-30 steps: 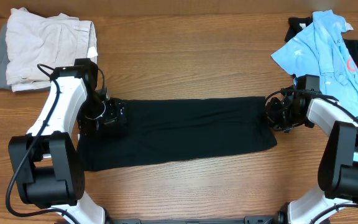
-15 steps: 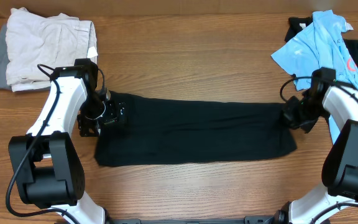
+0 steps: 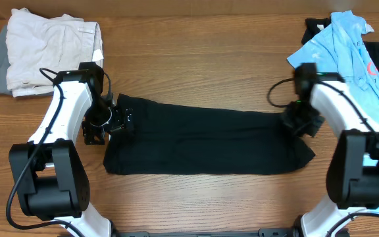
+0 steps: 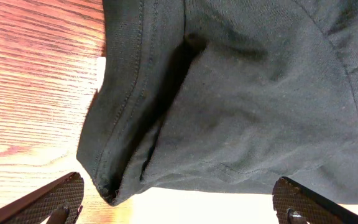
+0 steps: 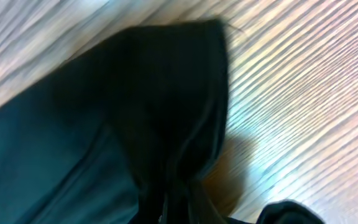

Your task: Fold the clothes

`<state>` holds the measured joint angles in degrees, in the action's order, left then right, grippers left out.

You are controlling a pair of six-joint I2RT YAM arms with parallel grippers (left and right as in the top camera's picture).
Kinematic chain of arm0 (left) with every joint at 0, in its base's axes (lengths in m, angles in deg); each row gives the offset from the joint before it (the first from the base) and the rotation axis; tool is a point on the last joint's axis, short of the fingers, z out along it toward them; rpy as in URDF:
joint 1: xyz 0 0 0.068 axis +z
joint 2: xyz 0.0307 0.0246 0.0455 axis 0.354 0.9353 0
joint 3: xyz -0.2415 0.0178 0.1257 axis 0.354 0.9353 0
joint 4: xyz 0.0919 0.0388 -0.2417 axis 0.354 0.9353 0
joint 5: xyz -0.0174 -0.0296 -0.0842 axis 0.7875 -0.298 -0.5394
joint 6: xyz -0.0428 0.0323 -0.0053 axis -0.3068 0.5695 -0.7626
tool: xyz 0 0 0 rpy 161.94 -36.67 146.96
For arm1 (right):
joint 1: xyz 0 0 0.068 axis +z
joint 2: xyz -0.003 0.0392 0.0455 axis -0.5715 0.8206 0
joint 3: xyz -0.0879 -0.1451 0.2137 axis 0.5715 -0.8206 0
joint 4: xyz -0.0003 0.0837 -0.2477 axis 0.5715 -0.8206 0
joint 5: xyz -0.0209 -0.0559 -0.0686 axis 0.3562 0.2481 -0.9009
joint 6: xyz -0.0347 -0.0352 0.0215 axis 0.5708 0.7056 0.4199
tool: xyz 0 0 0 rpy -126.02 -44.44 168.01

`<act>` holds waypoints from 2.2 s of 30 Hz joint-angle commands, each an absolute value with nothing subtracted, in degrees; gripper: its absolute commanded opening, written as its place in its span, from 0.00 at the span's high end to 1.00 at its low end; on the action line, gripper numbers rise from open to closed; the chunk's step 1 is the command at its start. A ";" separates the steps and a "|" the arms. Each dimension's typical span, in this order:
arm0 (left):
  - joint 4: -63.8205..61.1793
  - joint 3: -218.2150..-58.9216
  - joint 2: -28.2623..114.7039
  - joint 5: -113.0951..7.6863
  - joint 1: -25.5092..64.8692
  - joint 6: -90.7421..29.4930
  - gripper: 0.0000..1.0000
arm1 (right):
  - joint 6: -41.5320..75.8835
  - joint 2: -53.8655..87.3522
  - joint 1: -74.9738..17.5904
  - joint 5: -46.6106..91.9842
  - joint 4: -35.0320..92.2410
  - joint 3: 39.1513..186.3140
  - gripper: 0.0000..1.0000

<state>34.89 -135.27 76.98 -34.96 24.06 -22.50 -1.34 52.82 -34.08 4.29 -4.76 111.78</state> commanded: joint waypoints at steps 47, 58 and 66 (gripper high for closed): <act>31.67 -131.46 75.19 -35.68 23.65 -22.70 0.00 | -19.57 50.09 -3.70 5.78 -13.52 119.52 0.52; 32.35 -131.46 75.19 -35.68 23.65 -22.68 0.00 | -6.45 47.55 -17.05 4.34 -17.02 121.05 0.26; 32.83 -131.46 75.19 -35.68 23.65 -22.68 0.00 | 20.98 47.55 -33.14 32.47 -7.62 114.43 0.26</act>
<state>32.46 -131.79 76.98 -34.98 24.06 -22.50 5.20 48.64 -28.24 16.88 -9.02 117.31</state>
